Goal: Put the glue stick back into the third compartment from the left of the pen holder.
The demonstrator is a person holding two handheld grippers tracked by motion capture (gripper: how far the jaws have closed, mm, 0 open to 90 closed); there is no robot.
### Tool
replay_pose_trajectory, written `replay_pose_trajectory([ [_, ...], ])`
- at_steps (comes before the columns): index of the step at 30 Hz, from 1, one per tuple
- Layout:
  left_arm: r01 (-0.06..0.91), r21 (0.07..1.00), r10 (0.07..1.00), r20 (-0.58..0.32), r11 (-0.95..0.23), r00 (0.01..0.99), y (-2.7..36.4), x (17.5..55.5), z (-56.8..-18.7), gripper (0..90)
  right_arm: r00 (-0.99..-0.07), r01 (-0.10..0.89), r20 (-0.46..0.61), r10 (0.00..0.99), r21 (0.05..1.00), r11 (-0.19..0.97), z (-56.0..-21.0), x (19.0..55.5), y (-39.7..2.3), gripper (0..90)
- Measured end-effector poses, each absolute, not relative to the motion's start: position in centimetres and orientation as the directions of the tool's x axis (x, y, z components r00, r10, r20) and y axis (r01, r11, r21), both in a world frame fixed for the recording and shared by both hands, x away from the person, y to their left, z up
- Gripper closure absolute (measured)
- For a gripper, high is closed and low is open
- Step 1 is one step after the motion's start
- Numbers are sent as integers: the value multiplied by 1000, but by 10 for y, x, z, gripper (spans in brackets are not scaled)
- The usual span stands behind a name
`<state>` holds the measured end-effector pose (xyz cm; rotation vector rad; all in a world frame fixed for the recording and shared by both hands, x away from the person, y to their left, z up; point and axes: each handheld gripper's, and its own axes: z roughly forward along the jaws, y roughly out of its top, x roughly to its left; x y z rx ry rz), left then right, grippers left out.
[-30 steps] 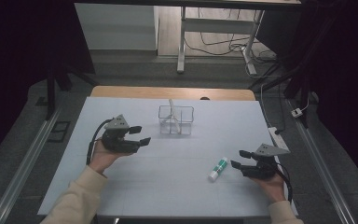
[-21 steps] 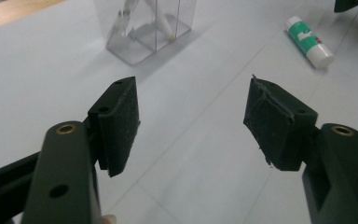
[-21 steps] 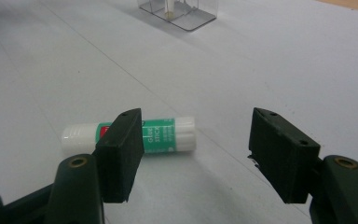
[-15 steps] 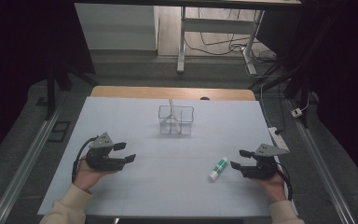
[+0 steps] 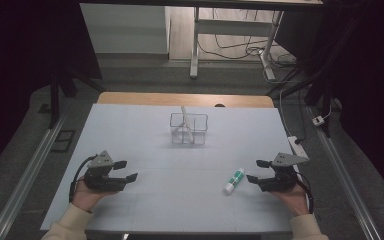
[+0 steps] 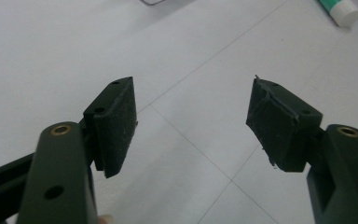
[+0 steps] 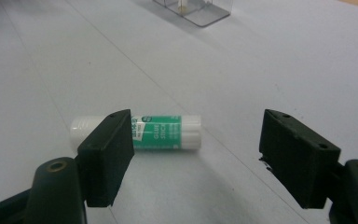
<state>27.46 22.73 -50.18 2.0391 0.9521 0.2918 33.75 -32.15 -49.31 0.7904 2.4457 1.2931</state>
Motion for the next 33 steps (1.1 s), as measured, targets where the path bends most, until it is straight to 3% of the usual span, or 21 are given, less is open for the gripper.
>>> replay_pose_trajectory([
  [8,523,774,713,-136,-357,688,227,274,-503,323,-831,289,-76,551,787,545,-487,333,-314,261],
  [33,536,761,703,-151,-366,695,226,277,-509,318,-952,66,-193,237,627,777,-472,342,-276,312],
])
